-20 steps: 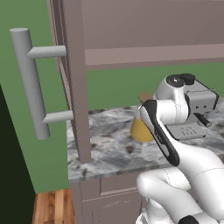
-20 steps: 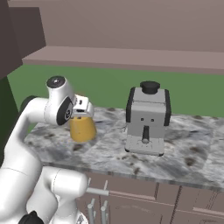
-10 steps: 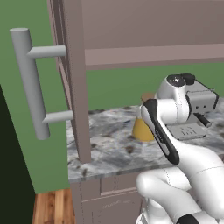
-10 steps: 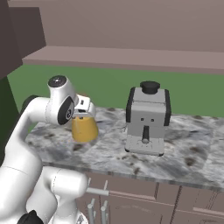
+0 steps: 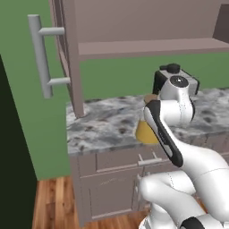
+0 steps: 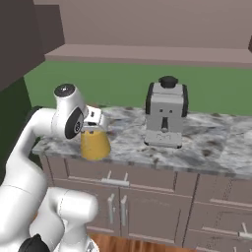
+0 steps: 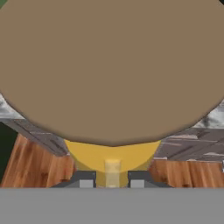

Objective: There is a tray on the dining counter. Grab the cup, mug, and pitcher and place them on the tray. The pitcher may be placed next to the tray if it cannot fit the tray.

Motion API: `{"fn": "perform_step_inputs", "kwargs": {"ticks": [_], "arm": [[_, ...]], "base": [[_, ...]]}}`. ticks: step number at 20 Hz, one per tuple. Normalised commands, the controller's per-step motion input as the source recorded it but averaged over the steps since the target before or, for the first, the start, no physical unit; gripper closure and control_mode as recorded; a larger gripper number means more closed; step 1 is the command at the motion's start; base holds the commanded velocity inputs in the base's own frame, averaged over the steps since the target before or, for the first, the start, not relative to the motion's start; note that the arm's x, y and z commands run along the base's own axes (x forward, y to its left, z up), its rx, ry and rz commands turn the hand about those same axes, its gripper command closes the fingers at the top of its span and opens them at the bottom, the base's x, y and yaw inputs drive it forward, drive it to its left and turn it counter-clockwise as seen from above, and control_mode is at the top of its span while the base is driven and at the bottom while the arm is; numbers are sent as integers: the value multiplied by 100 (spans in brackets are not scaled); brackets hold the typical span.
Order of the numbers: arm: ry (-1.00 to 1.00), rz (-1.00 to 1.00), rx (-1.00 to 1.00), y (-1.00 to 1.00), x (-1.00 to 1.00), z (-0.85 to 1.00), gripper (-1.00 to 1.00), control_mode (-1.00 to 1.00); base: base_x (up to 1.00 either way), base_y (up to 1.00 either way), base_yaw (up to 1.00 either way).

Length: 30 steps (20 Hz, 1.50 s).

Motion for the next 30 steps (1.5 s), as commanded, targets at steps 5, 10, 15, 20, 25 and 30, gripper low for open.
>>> {"fn": "perform_step_inputs", "kwargs": {"ticks": [5, 10, 15, 20, 25, 30], "arm": [[0, 0, 0, 0, 0, 0, 100, 100], [0, 0, 0, 0, 0, 0, 100, 100], [0, 0, 0, 0, 0, 0, 100, 100], [0, 0, 0, 0, 0, 0, 100, 100], [0, 0, 0, 0, 0, 0, 100, 100], [0, 0, 0, 0, 0, 0, 100, 100]], "base": [[-96, -22, -9], [-90, -48, -26], [-76, -52, -56], [-51, -41, -85], [-41, -26, -97], [-44, -7, -94]]}}
